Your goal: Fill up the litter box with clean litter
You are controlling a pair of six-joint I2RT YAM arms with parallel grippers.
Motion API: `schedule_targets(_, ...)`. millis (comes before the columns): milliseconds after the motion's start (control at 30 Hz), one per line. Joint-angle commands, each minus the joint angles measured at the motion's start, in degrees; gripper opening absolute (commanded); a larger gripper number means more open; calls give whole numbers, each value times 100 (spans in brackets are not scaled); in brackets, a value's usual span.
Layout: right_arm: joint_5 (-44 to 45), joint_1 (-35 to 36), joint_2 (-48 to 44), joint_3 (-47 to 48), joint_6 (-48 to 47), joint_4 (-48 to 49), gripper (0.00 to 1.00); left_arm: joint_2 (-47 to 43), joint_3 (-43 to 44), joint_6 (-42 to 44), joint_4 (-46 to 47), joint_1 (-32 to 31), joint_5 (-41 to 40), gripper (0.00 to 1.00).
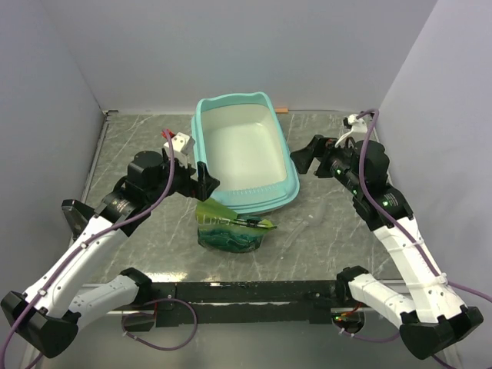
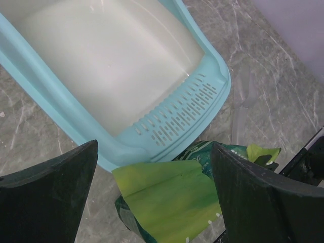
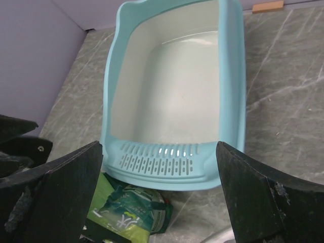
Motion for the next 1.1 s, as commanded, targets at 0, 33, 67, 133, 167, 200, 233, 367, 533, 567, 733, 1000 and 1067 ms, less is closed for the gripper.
schedule_targets(0,-312,40,-79,-48,8,188,100,-95,167,147,223,9,290,97)
schedule_targets(33,-295,40,-96,-101,17,241,100,-95,185,200,188,9,316,97)
schedule_targets(67,-277,31,-122,-137,-9,259,100,-95,202,209,144,9,316,97)
schedule_targets(133,-295,31,-114,-111,-53,180,100,-95,220,209,48,9,334,97)
schedule_targets(167,-391,31,-62,-67,-166,93,100,-122,220,218,12,9,351,97)
schedule_targets(200,-548,31,-35,3,-237,66,100,-131,238,192,-23,9,369,97)
schedule_targets(233,-706,31,-26,38,-307,40,100,-139,246,191,-111,9,404,97)
schedule_targets(367,-1689,128,307,599,-808,-661,100,-253,299,86,-269,9,545,97)
schedule_targets(533,-2045,1049,878,1014,-1756,-1594,100,-412,413,-581,-515,9,-192,97)
schedule_targets(567,-1818,1277,940,1084,-1871,-1717,99,-412,457,-686,-690,9,-307,97)
schedule_targets(733,-938,2515,1361,1383,-2678,-2421,98,-368,721,-1486,-1297,9,-976,97)
schedule_targets(1000,109,3450,1574,1252,-3585,-2404,98,-472,695,-2199,-2089,9,-1741,97)
schedule_targets(1067,92,3599,1565,1138,-3691,-2351,98,-613,572,-2173,-2054,9,-1714,97)
